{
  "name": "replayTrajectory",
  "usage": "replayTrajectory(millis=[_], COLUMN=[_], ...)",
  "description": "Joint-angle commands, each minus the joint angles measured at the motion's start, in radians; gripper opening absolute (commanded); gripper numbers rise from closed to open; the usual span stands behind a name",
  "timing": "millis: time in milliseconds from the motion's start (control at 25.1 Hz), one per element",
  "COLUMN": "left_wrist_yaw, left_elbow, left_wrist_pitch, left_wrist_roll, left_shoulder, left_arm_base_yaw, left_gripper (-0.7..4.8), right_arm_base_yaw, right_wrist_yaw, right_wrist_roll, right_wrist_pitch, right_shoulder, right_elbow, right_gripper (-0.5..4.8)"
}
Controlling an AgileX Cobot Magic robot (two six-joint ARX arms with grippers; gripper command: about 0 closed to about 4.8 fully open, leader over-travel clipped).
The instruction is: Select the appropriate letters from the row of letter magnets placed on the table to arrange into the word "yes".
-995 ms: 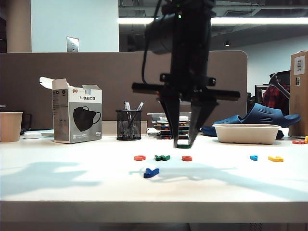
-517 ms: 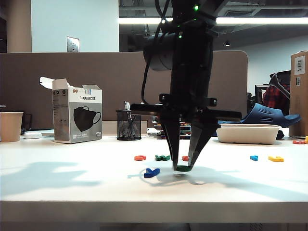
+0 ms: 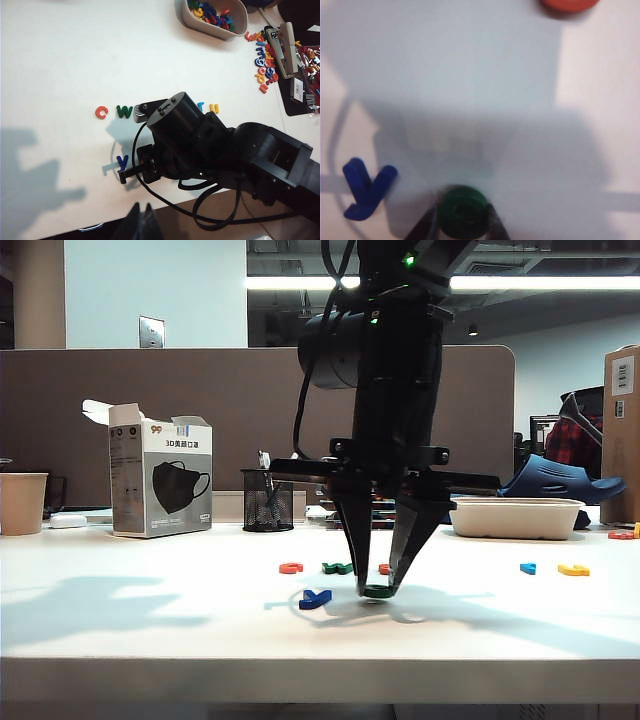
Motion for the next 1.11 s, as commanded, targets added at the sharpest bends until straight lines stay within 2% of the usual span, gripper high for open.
replayTrajectory(millis=[40, 875, 1114], left_wrist_yaw=[-0.004, -0.004, -0.004], left_elbow=[0.003, 0.003, 0.003], left_wrist_pitch=[0.006, 0.006, 0.006], left_wrist_roll=[-0.003, -0.003, -0.003], left_shoulder=[-0.004, -0.004, -0.004], left_arm_base_yaw=[0.000, 0.000, 0.000], left_gripper=[-0.05, -0.05, -0.05], right_arm_base_yaw=[0.003, 0.007, 0.007], right_wrist_yaw=[0.002, -0.002, -0.003], right_wrist_roll=[0.005, 0.005, 0.004], right_wrist_pitch=[0.016, 0.021, 0.005], right_shoulder=[-0.003, 0.039, 0.039], right_elbow=[0.000, 0.000, 0.000], right_gripper=[0.89, 0.91, 1.27])
